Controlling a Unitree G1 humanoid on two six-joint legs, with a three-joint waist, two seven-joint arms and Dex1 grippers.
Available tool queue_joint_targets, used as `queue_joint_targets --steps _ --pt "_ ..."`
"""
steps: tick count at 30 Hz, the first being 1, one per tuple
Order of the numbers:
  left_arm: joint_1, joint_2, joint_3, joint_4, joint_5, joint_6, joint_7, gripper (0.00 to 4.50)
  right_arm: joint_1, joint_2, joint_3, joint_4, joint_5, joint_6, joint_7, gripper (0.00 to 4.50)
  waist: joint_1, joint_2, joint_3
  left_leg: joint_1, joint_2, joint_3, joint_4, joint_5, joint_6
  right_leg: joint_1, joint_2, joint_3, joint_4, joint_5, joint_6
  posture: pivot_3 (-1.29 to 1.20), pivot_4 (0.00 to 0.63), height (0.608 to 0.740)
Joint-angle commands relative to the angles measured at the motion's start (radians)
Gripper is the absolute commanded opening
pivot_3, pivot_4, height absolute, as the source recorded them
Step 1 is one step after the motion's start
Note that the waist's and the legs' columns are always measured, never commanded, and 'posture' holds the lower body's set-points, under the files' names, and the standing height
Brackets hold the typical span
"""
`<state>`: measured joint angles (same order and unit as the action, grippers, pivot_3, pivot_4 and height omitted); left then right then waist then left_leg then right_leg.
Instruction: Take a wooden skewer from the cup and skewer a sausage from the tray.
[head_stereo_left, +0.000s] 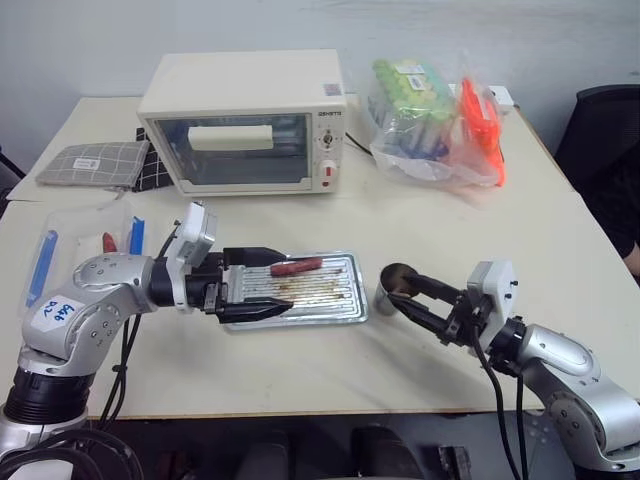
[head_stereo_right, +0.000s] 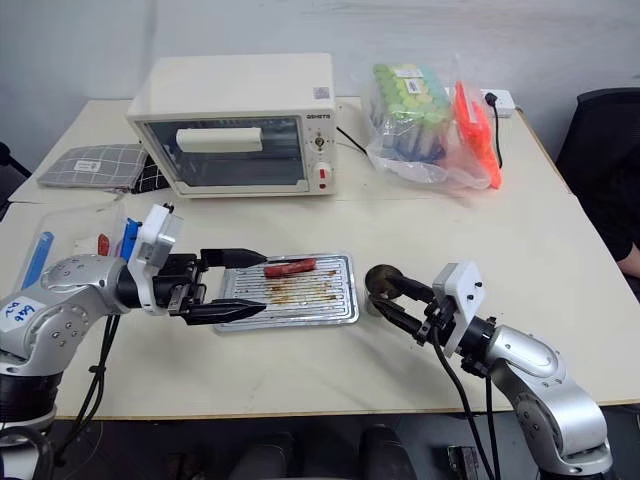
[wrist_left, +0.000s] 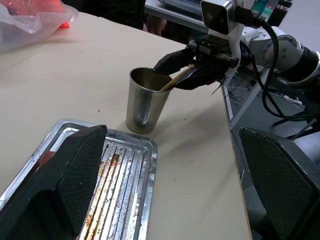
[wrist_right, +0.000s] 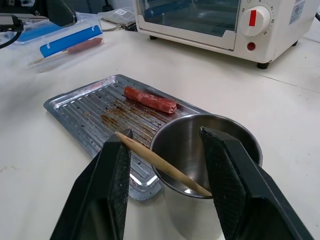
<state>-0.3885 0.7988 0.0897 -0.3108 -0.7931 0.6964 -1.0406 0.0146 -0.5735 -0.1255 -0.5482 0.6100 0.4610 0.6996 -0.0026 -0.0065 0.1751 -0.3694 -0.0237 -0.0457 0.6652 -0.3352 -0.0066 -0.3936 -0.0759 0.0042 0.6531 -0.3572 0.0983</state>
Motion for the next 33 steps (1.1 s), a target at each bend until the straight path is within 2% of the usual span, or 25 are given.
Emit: queue_joint_targets --steps 1,2,5,12,17,21,24,26,30,33 --pt "-0.005 0.000 0.005 -0.010 0.015 -0.026 -0.016 4.50 -0.007 0.011 -0.004 -0.006 0.001 -0.016 -0.007 2.35 0.000 0.000 0.000 0.000 0.000 0.000 0.000 0.000 0.000 0.000 0.000 0.000 0.000 0.000 0.000 0.00 0.150 0.740" --pt "-0.008 -0.001 0.003 -0.009 0.018 -0.027 -0.017 4.50 -0.009 0.016 -0.004 -0.002 0.004 -0.017 -0.008 2.35 0.000 0.000 0.000 0.000 0.000 0.000 0.000 0.000 0.000 0.000 0.000 0.000 0.000 0.000 0.000 0.00 0.150 0.740" --pt "-0.020 -0.008 -0.003 -0.004 0.025 -0.031 -0.017 4.50 -0.018 0.028 -0.007 0.004 0.012 -0.013 -0.012 1.95 0.000 0.000 0.000 0.000 0.000 0.000 0.000 0.000 0.000 0.000 0.000 0.000 0.000 0.000 0.000 0.00 0.150 0.740" --pt "-0.052 -0.032 -0.020 0.012 0.041 -0.041 -0.013 4.50 -0.057 0.031 -0.023 0.015 0.016 -0.002 -0.028 0.04 0.000 0.000 0.000 0.000 0.000 0.000 0.000 0.000 0.000 0.000 0.000 0.000 0.000 0.000 0.000 0.00 0.150 0.740" --pt "-0.060 -0.049 -0.025 0.012 0.052 -0.046 -0.016 4.50 -0.115 -0.006 -0.068 -0.023 0.096 0.076 -0.042 0.04 -0.001 0.000 0.000 0.000 0.000 0.000 0.000 0.000 0.000 0.000 0.000 0.000 0.001 0.000 0.000 0.00 0.150 0.740" --pt "-0.059 -0.057 -0.023 0.009 0.061 -0.055 -0.017 4.50 -0.191 -0.151 -0.188 -0.081 0.266 0.206 -0.018 0.04 0.000 0.001 0.000 -0.001 0.000 0.000 0.000 0.000 0.000 0.000 0.000 0.000 0.001 0.000 0.000 0.00 0.150 0.740" --pt "-0.055 -0.080 -0.002 0.003 0.061 -0.075 0.013 4.50 -0.319 -0.268 -0.298 -0.025 0.511 0.328 -0.062 0.04 0.001 0.001 0.001 -0.001 0.000 -0.001 0.001 0.000 0.000 0.000 -0.001 -0.001 -0.001 0.000 0.000 0.00 0.150 0.740" --pt "-0.059 -0.111 0.014 -0.006 0.070 -0.101 0.057 4.50 -0.402 -0.313 -0.326 0.030 0.673 0.397 -0.126 0.04 0.000 0.000 0.001 -0.001 0.000 -0.001 0.001 0.000 0.000 0.000 -0.001 -0.001 -0.002 0.000 0.000 0.00 0.150 0.740" --pt "-0.080 -0.195 0.077 -0.035 0.058 -0.127 0.204 4.50 -0.518 -0.329 -0.275 0.139 1.034 0.459 -0.335 0.04 0.000 -0.002 0.002 -0.001 0.001 -0.002 0.002 0.000 0.000 0.001 -0.001 -0.003 -0.003 0.000 0.000 0.00 0.150 0.740" --pt "-0.069 -0.223 0.081 -0.088 0.043 -0.119 0.244 4.50 -0.559 -0.317 -0.217 0.171 1.189 0.460 -0.434 0.04 -0.001 -0.002 0.002 -0.002 0.001 -0.001 0.002 0.000 0.000 0.001 -0.001 -0.003 -0.001 0.000 0.000 0.00 0.150 0.740"
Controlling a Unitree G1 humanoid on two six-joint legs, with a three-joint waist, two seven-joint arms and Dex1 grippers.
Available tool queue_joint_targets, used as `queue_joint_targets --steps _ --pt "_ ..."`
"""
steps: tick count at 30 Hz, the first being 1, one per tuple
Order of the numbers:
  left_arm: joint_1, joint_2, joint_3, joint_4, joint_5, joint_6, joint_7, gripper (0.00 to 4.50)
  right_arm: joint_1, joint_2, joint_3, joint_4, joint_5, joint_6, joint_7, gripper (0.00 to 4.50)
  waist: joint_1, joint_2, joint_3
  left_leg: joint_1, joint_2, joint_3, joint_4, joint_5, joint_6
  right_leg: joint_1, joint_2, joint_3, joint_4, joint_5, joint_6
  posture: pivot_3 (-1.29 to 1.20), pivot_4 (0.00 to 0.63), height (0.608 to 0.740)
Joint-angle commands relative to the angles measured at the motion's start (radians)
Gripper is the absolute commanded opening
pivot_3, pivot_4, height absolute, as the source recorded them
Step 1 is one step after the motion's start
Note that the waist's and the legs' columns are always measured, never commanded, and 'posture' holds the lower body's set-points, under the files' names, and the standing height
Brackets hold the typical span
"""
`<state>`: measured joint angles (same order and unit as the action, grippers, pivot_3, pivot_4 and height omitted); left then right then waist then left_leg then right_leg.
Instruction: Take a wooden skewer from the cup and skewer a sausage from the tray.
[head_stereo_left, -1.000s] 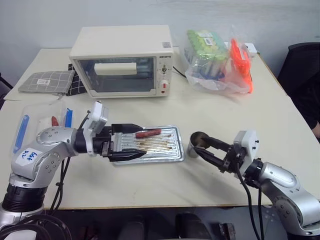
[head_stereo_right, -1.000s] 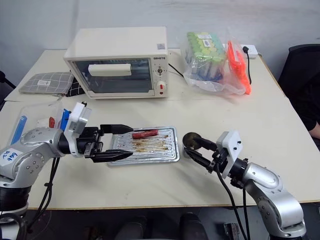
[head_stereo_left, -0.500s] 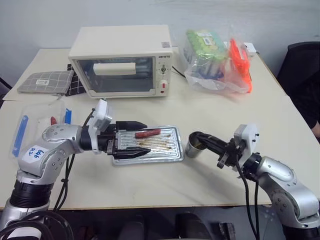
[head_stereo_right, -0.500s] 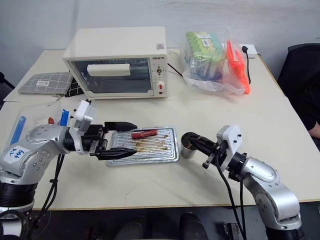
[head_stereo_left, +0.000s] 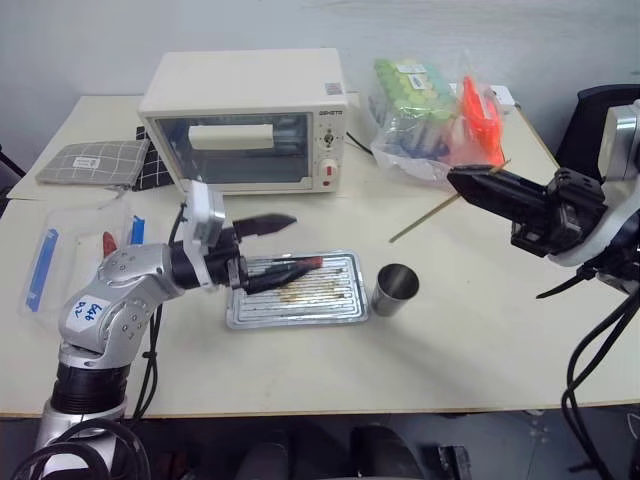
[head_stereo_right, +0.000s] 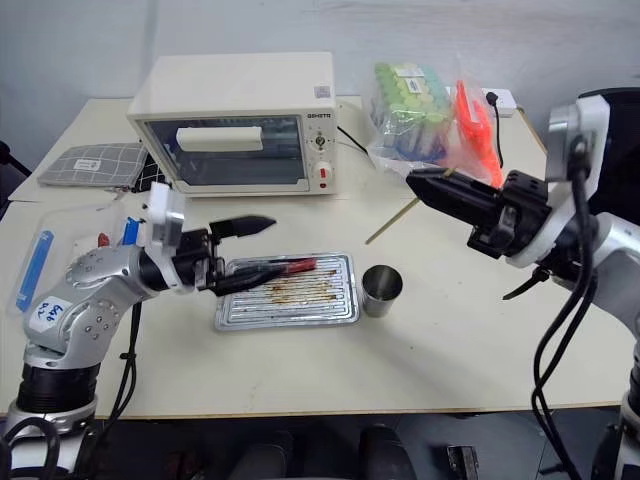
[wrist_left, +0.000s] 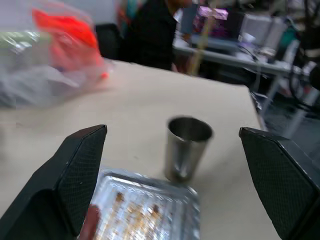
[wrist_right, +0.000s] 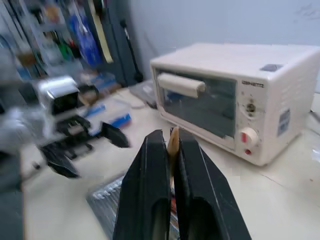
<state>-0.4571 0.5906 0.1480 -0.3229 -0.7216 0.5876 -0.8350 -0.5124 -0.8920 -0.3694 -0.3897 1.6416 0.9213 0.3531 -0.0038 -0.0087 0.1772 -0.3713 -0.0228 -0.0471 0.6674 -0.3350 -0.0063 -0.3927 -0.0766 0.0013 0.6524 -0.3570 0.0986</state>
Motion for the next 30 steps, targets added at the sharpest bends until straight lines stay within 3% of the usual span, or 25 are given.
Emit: queue_joint_targets --steps 1,8,23,30 --pt "-0.004 -0.026 0.015 -0.088 -0.027 -0.013 0.050 4.50 -0.039 0.012 0.048 0.018 0.192 -0.004 -0.110 0.04 0.001 0.000 0.000 0.000 0.000 0.000 0.000 0.000 0.000 0.000 0.000 0.000 0.000 0.000 0.000 0.00 0.150 0.740" --pt "-0.009 -0.090 -0.031 -0.127 -0.069 0.018 0.074 4.50 -0.102 0.148 0.171 0.035 0.292 -0.074 -0.262 0.04 0.002 -0.001 0.000 -0.001 0.000 0.000 0.002 0.000 0.000 0.000 0.000 -0.001 0.000 0.000 0.001 0.00 0.150 0.740" --pt "0.019 -0.093 -0.012 -0.167 -0.141 0.038 0.117 4.50 -0.113 0.289 0.223 0.073 0.289 -0.098 -0.309 0.04 0.001 -0.001 0.000 -0.002 0.000 -0.001 0.001 0.000 0.000 -0.001 0.000 -0.001 0.000 0.000 0.001 0.00 0.150 0.740" --pt "0.027 -0.154 -0.012 -0.162 -0.143 0.018 0.172 3.14 -0.128 0.333 0.222 0.087 0.322 -0.128 -0.362 0.00 0.001 -0.001 0.000 -0.002 0.000 -0.001 0.001 0.000 0.000 0.000 0.000 -0.001 0.000 0.000 0.001 0.00 0.150 0.740"
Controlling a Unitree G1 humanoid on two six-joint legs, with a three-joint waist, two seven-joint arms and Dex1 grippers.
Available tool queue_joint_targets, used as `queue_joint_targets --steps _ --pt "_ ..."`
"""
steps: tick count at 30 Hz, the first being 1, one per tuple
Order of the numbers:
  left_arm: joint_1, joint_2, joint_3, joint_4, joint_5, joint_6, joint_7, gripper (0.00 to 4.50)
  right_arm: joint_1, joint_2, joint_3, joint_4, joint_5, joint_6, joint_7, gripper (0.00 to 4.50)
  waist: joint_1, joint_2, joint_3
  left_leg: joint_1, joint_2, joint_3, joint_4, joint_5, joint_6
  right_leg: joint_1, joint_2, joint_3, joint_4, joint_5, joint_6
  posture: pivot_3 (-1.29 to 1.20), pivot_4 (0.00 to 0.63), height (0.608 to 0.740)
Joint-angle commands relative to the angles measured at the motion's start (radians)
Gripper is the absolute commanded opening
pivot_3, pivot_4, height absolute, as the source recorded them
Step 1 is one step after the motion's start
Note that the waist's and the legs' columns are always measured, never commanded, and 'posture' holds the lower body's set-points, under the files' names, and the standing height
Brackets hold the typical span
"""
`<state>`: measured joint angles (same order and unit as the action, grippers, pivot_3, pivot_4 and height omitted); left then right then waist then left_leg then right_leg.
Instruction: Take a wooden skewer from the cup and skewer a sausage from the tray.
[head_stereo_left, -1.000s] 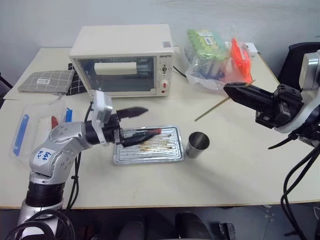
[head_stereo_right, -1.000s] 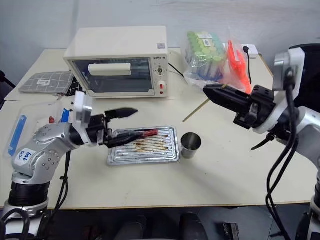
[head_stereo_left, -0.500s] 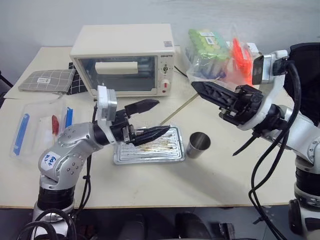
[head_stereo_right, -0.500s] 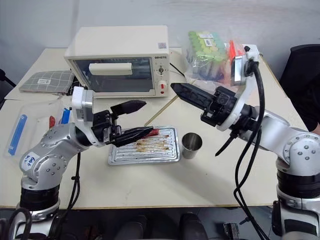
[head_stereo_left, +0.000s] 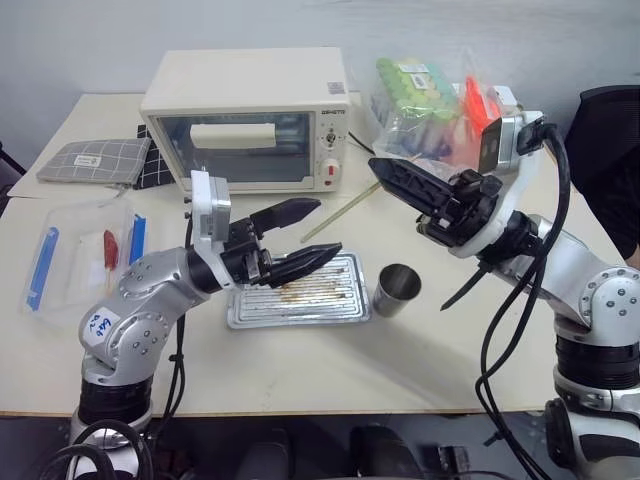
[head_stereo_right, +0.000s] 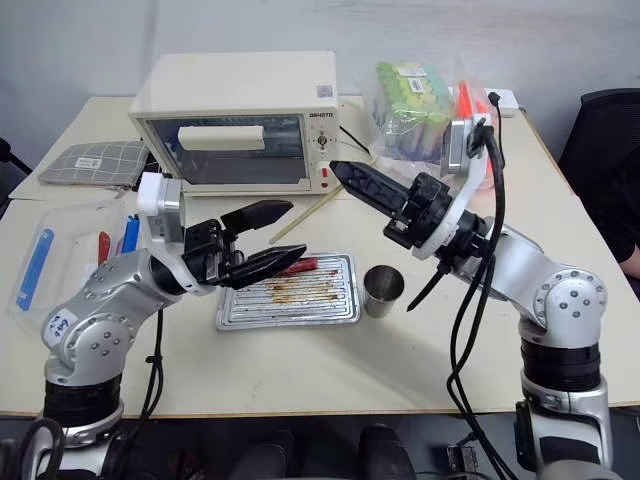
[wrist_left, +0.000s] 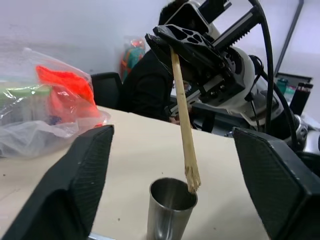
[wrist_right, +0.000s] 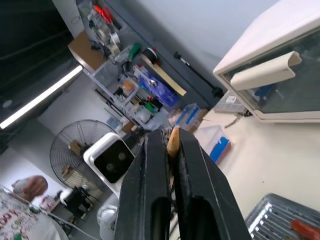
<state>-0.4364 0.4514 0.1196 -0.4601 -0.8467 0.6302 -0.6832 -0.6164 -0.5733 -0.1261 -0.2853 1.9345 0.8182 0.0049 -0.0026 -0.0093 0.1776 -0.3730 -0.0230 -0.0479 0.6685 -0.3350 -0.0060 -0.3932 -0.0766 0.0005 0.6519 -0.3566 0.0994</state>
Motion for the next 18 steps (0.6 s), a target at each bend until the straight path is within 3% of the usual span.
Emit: queue_joint_targets --steps 1,6,18 --pt "0.008 -0.023 0.017 -0.027 -0.021 -0.024 0.028 2.89 -0.025 0.019 -0.021 -0.018 0.032 -0.029 -0.019 0.00 0.000 0.000 0.000 0.000 0.000 0.000 0.000 0.000 0.000 0.000 0.000 0.000 0.000 0.000 0.000 0.00 0.150 0.740" --pt "0.011 -0.043 0.003 -0.046 -0.026 -0.017 0.060 1.79 -0.027 0.034 -0.018 -0.022 0.031 -0.036 -0.036 0.00 -0.001 0.000 0.000 0.000 0.000 0.000 0.000 0.000 0.000 0.000 0.000 0.000 0.000 0.000 0.000 0.00 0.150 0.740" --pt "-0.015 -0.101 -0.016 -0.041 -0.031 -0.022 0.111 1.79 -0.027 0.050 -0.015 -0.031 0.030 -0.044 -0.054 0.00 -0.001 0.000 0.000 0.000 0.000 0.000 0.000 0.000 0.000 0.000 0.000 0.000 -0.001 0.000 0.000 0.00 0.150 0.740"
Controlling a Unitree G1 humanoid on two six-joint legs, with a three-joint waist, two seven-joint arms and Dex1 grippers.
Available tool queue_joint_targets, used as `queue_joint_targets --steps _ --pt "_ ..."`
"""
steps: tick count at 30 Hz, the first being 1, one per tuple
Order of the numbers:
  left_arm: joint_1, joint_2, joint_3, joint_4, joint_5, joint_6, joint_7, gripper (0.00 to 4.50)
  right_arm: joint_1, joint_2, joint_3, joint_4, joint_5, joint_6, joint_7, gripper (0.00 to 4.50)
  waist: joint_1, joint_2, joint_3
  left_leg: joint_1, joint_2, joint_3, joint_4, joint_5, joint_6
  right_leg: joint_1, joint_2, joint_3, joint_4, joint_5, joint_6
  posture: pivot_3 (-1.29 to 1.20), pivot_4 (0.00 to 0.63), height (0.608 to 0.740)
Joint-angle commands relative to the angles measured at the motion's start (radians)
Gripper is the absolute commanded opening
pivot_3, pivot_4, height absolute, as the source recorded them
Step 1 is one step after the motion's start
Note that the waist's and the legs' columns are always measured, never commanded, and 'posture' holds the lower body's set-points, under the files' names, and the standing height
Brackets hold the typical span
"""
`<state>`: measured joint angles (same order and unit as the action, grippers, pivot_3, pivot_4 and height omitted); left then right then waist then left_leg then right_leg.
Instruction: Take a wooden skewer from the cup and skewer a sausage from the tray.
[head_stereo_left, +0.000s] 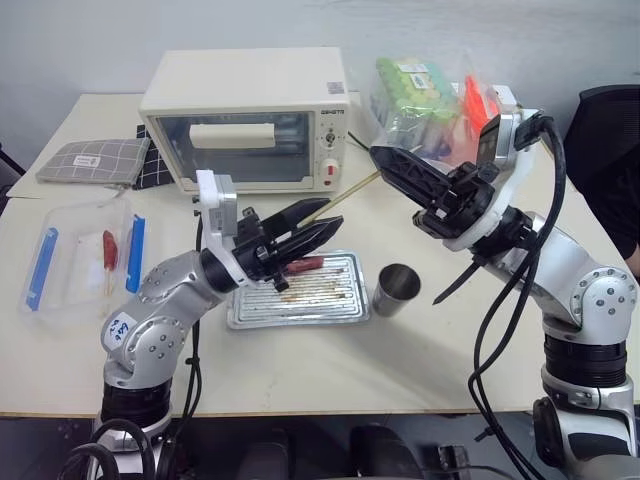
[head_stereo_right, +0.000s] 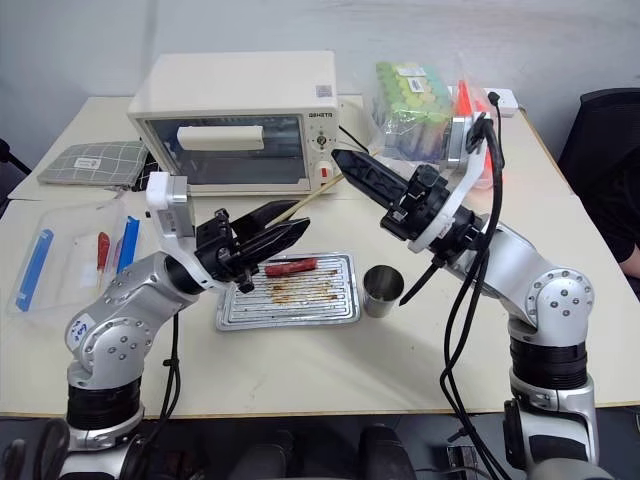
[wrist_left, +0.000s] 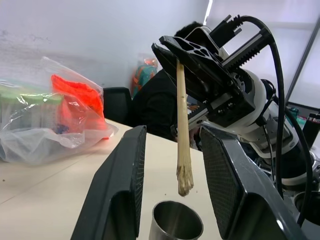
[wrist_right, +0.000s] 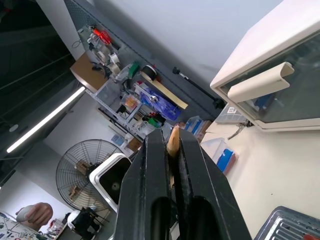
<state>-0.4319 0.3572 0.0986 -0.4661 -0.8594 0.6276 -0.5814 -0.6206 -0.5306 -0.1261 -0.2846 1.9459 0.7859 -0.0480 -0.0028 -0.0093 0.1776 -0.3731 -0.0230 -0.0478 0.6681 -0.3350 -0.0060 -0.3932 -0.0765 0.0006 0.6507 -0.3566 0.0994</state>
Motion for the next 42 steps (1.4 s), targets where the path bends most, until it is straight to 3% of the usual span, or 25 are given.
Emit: queue_joint_targets --steps 1,2,3,9,18,19,20,26,29,34,38,42 --pt "-0.021 -0.010 0.006 -0.035 -0.019 -0.021 0.012 1.79 -0.022 0.007 -0.015 -0.032 0.018 -0.012 -0.002 0.00 -0.001 0.000 0.000 0.000 0.000 0.000 0.000 0.000 0.000 0.000 0.000 0.000 -0.001 0.000 0.000 0.00 0.150 0.740" --pt "-0.022 -0.012 0.007 -0.034 -0.020 -0.021 0.015 1.43 -0.022 0.007 -0.015 -0.033 0.017 -0.011 -0.002 0.00 -0.001 0.000 0.000 0.000 0.000 0.000 0.000 0.000 0.000 0.000 0.000 0.000 -0.002 0.000 0.000 0.00 0.150 0.740" --pt "-0.024 -0.015 0.008 -0.033 -0.023 -0.020 0.019 1.37 -0.022 0.007 -0.015 -0.033 0.017 -0.011 -0.003 0.00 -0.001 0.000 0.000 0.000 0.000 0.000 0.000 0.000 0.000 0.000 0.000 0.000 -0.002 0.000 0.000 0.00 0.150 0.740" --pt "-0.027 -0.026 0.015 -0.031 -0.032 -0.022 0.025 0.04 -0.023 0.008 -0.016 -0.032 0.014 -0.013 -0.002 0.00 0.000 0.000 0.000 0.000 0.000 0.000 0.000 0.000 0.000 0.000 0.000 0.000 -0.003 0.000 0.000 0.00 0.150 0.740" --pt "-0.048 0.016 0.036 0.008 0.010 -0.031 0.025 0.04 -0.015 -0.013 -0.016 -0.032 -0.010 0.007 0.011 0.00 0.000 0.000 0.000 0.000 0.000 0.000 -0.001 0.000 0.000 0.000 0.000 0.000 -0.003 0.000 0.000 0.00 0.150 0.740" --pt "-0.051 0.024 0.041 0.013 0.012 -0.032 0.023 0.00 -0.018 -0.014 -0.017 -0.023 -0.007 0.006 0.003 0.56 0.000 0.000 0.000 0.000 0.000 0.000 -0.001 0.000 0.000 0.000 0.000 0.000 -0.003 0.000 0.000 0.00 0.150 0.740" --pt "-0.053 0.031 0.044 0.018 0.014 -0.033 0.020 0.00 -0.023 -0.016 -0.017 -0.015 -0.010 0.007 0.000 0.66 -0.001 0.000 0.000 0.000 0.000 0.000 -0.001 0.000 0.000 0.000 0.000 0.000 -0.003 0.000 0.000 0.00 0.150 0.740" --pt "-0.058 0.065 0.064 0.031 0.027 -0.044 0.016 0.00 -0.096 -0.056 -0.014 0.038 -0.095 0.057 0.074 2.27 0.000 0.000 0.000 0.000 0.000 0.000 -0.001 0.000 0.000 0.000 0.000 0.000 -0.004 0.000 0.000 0.00 0.150 0.740" --pt "-0.028 0.123 0.112 0.002 0.025 -0.030 0.020 0.00 -0.159 -0.126 0.025 0.070 -0.255 0.123 0.218 2.27 0.000 0.000 0.000 -0.001 0.000 0.000 -0.002 0.000 0.000 0.000 0.000 0.000 -0.005 0.000 0.000 0.00 0.150 0.740" --pt "0.170 0.319 0.344 -0.080 -0.032 0.036 -0.010 0.00 -0.316 -0.264 0.338 0.078 -0.861 0.006 0.687 2.27 -0.026 0.001 0.001 -0.001 0.001 0.000 -0.005 0.000 0.000 -0.003 0.001 0.001 -0.005 0.000 -0.001 0.00 0.150 0.740" --pt "0.314 0.406 0.502 -0.115 -0.069 0.068 -0.026 0.00 -0.423 -0.209 0.515 0.230 -1.196 -0.156 0.878 2.27 -0.025 0.001 0.002 -0.001 0.000 -0.001 -0.005 0.000 0.000 -0.005 0.001 0.003 -0.005 0.000 -0.001 0.00 0.150 0.740" --pt "0.454 0.451 0.642 -0.130 -0.097 0.087 -0.070 0.00 -0.487 -0.118 0.622 0.380 -1.427 -0.300 1.009 2.27 -0.024 0.001 0.002 -0.001 -0.001 -0.001 -0.005 0.000 0.000 -0.005 -0.001 0.003 -0.005 0.000 -0.001 0.00 0.150 0.740"
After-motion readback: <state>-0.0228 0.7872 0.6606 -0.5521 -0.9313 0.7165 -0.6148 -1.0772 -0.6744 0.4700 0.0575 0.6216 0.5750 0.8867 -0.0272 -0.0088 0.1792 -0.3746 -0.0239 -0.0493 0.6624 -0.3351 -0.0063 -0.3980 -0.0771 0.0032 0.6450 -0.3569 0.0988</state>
